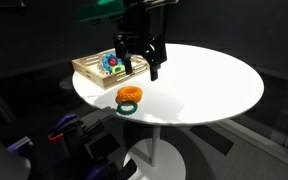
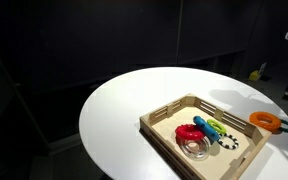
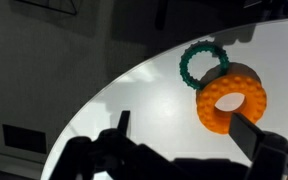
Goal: Move the orange ring from the table to the tray
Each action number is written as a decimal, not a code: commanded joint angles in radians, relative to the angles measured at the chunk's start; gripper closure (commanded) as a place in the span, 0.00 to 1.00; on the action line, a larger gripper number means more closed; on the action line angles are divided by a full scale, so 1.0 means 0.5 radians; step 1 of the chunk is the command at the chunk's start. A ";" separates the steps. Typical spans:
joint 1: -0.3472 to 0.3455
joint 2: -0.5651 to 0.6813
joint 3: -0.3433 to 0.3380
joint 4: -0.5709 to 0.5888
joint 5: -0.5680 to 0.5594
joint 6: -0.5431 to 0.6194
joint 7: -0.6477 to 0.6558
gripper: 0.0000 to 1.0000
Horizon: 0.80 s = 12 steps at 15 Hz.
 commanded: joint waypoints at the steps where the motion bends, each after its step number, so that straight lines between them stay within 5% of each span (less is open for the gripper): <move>1: -0.022 0.122 0.061 -0.055 0.014 0.182 0.107 0.00; 10: -0.013 0.443 0.096 -0.024 0.002 0.441 0.144 0.00; 12: -0.013 0.485 0.102 -0.021 -0.010 0.466 0.152 0.25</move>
